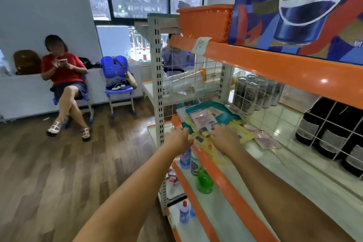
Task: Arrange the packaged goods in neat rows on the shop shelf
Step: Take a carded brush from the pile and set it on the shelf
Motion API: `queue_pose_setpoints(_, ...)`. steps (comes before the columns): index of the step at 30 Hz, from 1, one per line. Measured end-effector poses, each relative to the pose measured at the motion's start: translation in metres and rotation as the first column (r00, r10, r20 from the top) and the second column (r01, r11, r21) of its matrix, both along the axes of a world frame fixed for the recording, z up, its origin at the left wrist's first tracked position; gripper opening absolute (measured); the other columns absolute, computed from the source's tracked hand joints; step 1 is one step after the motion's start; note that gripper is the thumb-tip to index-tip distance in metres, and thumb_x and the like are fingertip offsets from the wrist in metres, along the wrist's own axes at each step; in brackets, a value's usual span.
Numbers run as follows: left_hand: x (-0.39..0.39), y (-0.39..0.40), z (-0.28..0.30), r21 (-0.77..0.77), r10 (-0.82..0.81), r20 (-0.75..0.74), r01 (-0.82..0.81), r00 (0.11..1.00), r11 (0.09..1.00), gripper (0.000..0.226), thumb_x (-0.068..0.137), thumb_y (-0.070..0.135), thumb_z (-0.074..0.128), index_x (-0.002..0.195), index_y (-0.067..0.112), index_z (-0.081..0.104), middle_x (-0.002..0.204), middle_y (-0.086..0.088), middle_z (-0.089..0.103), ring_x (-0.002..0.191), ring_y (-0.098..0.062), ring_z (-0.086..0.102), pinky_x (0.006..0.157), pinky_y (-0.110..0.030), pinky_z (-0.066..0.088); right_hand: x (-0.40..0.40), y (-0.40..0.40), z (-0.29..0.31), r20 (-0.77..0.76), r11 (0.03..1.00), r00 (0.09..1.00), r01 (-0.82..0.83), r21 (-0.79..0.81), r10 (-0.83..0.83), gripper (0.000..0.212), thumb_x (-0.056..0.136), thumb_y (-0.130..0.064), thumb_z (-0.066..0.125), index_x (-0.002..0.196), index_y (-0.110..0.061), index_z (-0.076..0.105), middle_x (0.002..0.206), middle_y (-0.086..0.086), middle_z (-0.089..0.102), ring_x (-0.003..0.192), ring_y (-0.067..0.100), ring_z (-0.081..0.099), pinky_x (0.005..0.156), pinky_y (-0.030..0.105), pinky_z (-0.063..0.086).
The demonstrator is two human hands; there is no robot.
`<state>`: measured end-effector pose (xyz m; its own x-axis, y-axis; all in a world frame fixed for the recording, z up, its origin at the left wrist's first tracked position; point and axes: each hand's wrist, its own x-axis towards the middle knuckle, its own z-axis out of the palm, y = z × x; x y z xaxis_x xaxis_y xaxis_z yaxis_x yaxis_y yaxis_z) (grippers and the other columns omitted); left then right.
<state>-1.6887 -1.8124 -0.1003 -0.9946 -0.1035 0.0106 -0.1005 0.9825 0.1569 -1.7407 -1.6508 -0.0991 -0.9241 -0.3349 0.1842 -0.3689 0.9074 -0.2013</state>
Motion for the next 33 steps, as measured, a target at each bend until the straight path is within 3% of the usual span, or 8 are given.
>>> queue_pose_setpoints(4, -0.034, -0.002, -0.015, -0.023, -0.050, 0.061, 0.051, 0.997, 0.998, 0.045, 0.097, 0.043, 0.041, 0.130, 0.014, 0.045, 0.132, -0.012, 0.047, 0.123, -0.031, 0.041, 0.100, -0.049, 0.040, -0.023, -0.003, -0.014, 0.032, 0.997, 0.999, 0.029, 0.074, -0.032, 0.039, 0.098, -0.030, 0.037, 0.131, -0.014, 0.049, 0.128, 0.011, 0.053, 0.117, 0.027, 0.049, 0.093, 0.036, 0.041)
queue_pose_setpoints(13, -0.120, -0.029, -0.007, -0.033, -0.222, -0.072, 0.220, 0.972, 0.975, 0.035, 0.098, 0.030, 0.038, 0.128, 0.014, 0.047, 0.129, -0.010, 0.050, 0.116, -0.027, 0.048, 0.091, -0.039, 0.040, -0.068, -0.023, -0.016, 0.074, 0.972, 0.970, 0.226, 0.067, -0.230, 0.031, 0.096, -0.034, 0.038, 0.116, -0.016, 0.054, 0.116, 0.008, 0.055, 0.106, 0.026, 0.054, 0.080, 0.035, 0.047)
queue_pose_setpoints(16, -0.142, -0.037, -0.005, -0.015, -0.297, -0.071, 0.297, 0.952, 0.955, 0.037, 0.097, 0.033, 0.040, 0.128, 0.014, 0.046, 0.126, -0.011, 0.050, 0.117, -0.029, 0.047, 0.099, -0.044, 0.040, -0.080, -0.032, -0.012, 0.108, 0.956, 0.951, 0.281, 0.085, -0.289, 0.032, 0.095, -0.034, 0.039, 0.114, -0.013, 0.055, 0.114, 0.010, 0.058, 0.104, 0.027, 0.056, 0.079, 0.036, 0.050)
queue_pose_setpoints(19, -0.158, -0.041, -0.007, -0.036, -0.344, -0.045, 0.343, 0.938, 0.939, 0.037, 0.096, 0.033, 0.041, 0.128, 0.015, 0.044, 0.126, -0.011, 0.050, 0.118, -0.030, 0.047, 0.100, -0.049, 0.040, -0.086, -0.039, -0.010, 0.161, 0.941, 0.928, 0.324, 0.104, -0.337, 0.032, 0.094, -0.036, 0.043, 0.110, -0.012, 0.056, 0.111, 0.009, 0.060, 0.101, 0.026, 0.058, 0.071, 0.032, 0.044)
queue_pose_setpoints(25, -0.165, -0.046, -0.021, -0.015, -0.397, -0.076, 0.397, 0.915, 0.918, 0.045, 0.097, 0.033, 0.042, 0.137, 0.013, 0.036, 0.134, -0.013, 0.043, 0.124, -0.031, 0.040, 0.101, -0.048, 0.036, -0.079, -0.057, -0.009, 0.244, 0.903, 0.869, 0.416, 0.108, -0.430, 0.022, 0.091, -0.027, 0.048, 0.073, -0.014, 0.047, 0.076, 0.003, 0.048, 0.077, 0.023, 0.051, 0.056, 0.029, 0.036)
queue_pose_setpoints(27, -0.166, -0.049, -0.023, 0.004, -0.412, -0.097, 0.414, 0.906, 0.910, 0.045, 0.096, 0.032, 0.042, 0.136, 0.012, 0.036, 0.135, -0.013, 0.043, 0.124, -0.032, 0.041, 0.100, -0.047, 0.036, -0.076, -0.061, -0.009, 0.255, 0.894, 0.857, 0.436, 0.102, -0.447, 0.015, 0.089, -0.025, 0.049, 0.088, -0.012, 0.056, 0.085, 0.007, 0.056, 0.080, 0.025, 0.054, 0.062, 0.031, 0.042)
queue_pose_setpoints(29, -0.167, -0.052, -0.025, 0.007, -0.438, -0.113, 0.442, 0.892, 0.897, 0.045, 0.096, 0.034, 0.041, 0.135, 0.012, 0.037, 0.134, -0.013, 0.043, 0.123, -0.032, 0.041, 0.099, -0.047, 0.037, -0.072, -0.064, -0.009, 0.248, 0.883, 0.849, 0.462, 0.081, -0.467, 0.024, 0.089, -0.025, 0.049, 0.105, -0.012, 0.061, 0.097, 0.009, 0.062, 0.088, 0.026, 0.059, 0.066, 0.031, 0.045)
queue_pose_setpoints(33, -0.168, -0.058, -0.023, 0.029, -0.477, -0.112, 0.482, 0.872, 0.876, 0.041, 0.097, 0.034, 0.039, 0.131, 0.011, 0.040, 0.130, -0.013, 0.046, 0.120, -0.032, 0.043, 0.099, -0.047, 0.038, -0.068, -0.066, -0.005, 0.343, 0.863, 0.824, 0.501, -0.070, -0.451, 0.017, 0.085, -0.019, 0.057, 0.082, -0.004, 0.062, 0.101, 0.014, 0.067, 0.080, 0.028, 0.062, 0.055, 0.031, 0.040)
